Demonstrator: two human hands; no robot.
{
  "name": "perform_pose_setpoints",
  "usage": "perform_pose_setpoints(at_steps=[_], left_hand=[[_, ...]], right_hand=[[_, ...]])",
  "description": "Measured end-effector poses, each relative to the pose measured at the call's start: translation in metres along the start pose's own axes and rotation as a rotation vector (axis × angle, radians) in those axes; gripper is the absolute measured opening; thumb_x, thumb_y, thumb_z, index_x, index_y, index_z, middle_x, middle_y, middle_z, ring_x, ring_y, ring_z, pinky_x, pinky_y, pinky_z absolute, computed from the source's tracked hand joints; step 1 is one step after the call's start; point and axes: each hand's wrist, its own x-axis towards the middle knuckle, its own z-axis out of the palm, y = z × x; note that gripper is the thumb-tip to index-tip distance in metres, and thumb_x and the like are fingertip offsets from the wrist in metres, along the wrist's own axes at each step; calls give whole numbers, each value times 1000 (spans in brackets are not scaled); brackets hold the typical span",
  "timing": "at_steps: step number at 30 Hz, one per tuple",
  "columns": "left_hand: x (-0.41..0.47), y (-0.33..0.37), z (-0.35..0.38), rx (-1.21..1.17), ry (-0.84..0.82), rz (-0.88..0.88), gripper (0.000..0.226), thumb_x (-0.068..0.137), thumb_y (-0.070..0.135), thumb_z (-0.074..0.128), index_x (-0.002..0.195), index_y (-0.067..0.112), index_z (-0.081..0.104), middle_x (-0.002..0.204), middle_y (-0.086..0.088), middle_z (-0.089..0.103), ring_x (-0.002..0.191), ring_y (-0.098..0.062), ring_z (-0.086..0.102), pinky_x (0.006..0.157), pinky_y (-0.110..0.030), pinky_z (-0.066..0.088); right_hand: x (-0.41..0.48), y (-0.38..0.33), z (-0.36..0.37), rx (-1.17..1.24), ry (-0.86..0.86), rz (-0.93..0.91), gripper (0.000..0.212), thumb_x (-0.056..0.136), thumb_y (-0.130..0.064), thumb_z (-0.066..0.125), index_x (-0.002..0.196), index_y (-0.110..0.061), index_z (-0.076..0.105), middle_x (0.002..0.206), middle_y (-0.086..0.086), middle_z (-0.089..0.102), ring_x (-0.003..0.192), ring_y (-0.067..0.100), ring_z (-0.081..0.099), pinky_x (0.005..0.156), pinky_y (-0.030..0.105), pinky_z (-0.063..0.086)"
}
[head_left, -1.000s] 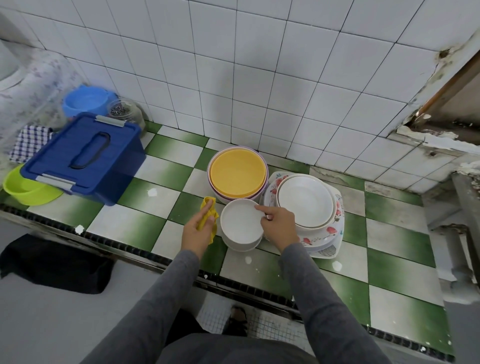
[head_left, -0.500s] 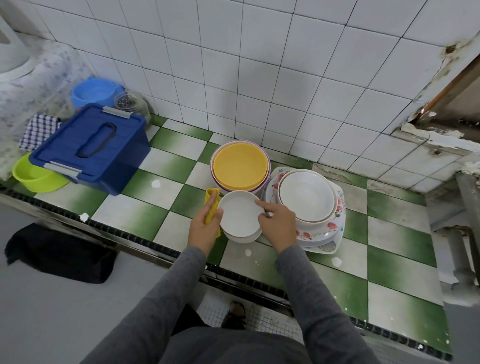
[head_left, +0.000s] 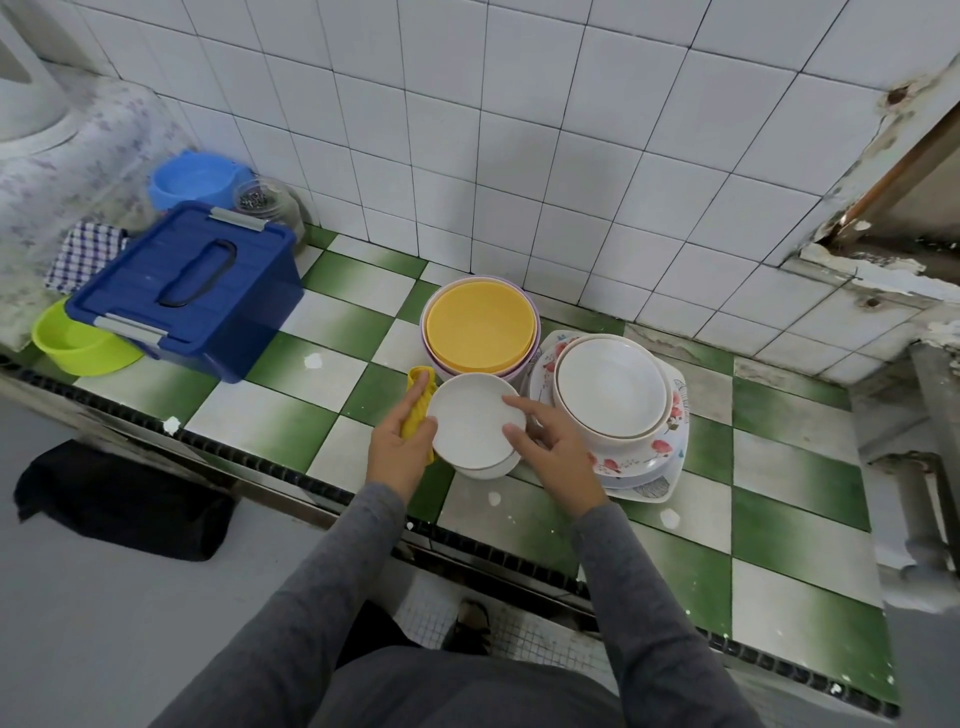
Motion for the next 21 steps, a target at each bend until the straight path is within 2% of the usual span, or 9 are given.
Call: perform_pose_setpoints(at_steps=[3, 5, 8, 11, 13, 14, 16, 18, 21], left_hand=[[1, 6, 0, -20, -29, 9, 54, 98, 2, 53, 137, 39, 51, 137, 1, 45, 109, -17, 51, 79, -23, 53], [0, 9, 2, -29, -53, 18, 54, 98, 2, 54, 132, 43, 51, 137, 1, 47, 106, -14, 52, 82, -25, 54], [0, 10, 3, -23, -76, 17, 54, 98, 2, 54, 130, 45, 51, 138, 0, 48, 105, -13, 52, 84, -29, 55], [-1, 9, 6, -18, -101, 21, 54, 98, 1, 53, 131, 44, 50, 137, 1, 47, 100, -8, 51, 70, -17, 55], [-1, 9, 8, -5, -126, 16, 54, 98, 2, 54, 130, 45, 50, 138, 2, 47, 105, -11, 51, 65, -13, 54], [0, 9, 9, 4, -139, 10, 54, 98, 3, 55, 130, 46, 50, 139, 2, 47, 110, -15, 50, 69, -15, 55], [1, 8, 9, 16, -152, 10, 53, 98, 4, 56, 129, 47, 50, 144, 2, 47, 122, -19, 48, 88, -26, 56], [3, 7, 7, 39, -132, 18, 52, 98, 6, 56, 129, 47, 51, 147, 4, 47, 128, -19, 47, 106, -38, 47], [6, 5, 1, 80, -101, 17, 52, 98, 5, 55, 138, 38, 52, 144, 5, 47, 125, -16, 46, 108, -35, 40]], right_hand=[[-6, 6, 1, 163, -96, 51, 38, 96, -23, 66, 129, -40, 58, 145, -10, 44, 121, 8, 52, 97, 31, 55], [-7, 9, 4, 197, -96, 63, 41, 96, -22, 66, 125, -49, 57, 150, -4, 38, 127, 20, 49, 93, 36, 58], [-9, 13, 10, 366, -86, 109, 44, 96, -15, 65, 121, -50, 59, 149, 3, 39, 129, 31, 47, 85, 37, 60], [-9, 14, 9, 464, -57, 118, 45, 96, -6, 62, 118, -45, 62, 147, 4, 42, 128, 33, 47, 81, 36, 59], [-9, 15, 6, 475, -31, 110, 45, 95, -4, 62, 115, -45, 64, 144, 4, 46, 127, 32, 48, 82, 39, 59], [-10, 15, 4, 468, -18, 109, 45, 95, -4, 62, 114, -44, 65, 143, 4, 47, 126, 31, 49, 83, 42, 60], [-11, 18, -1, 444, 13, 117, 42, 95, -4, 63, 116, -40, 65, 142, 2, 49, 127, 30, 50, 86, 48, 60], [-12, 22, -5, 409, 47, 133, 41, 94, -5, 65, 119, -36, 64, 141, 0, 48, 129, 30, 49, 87, 53, 59], [-15, 24, -10, 334, 92, 145, 40, 94, -7, 66, 121, -36, 64, 138, -2, 48, 124, 29, 52, 85, 49, 61]])
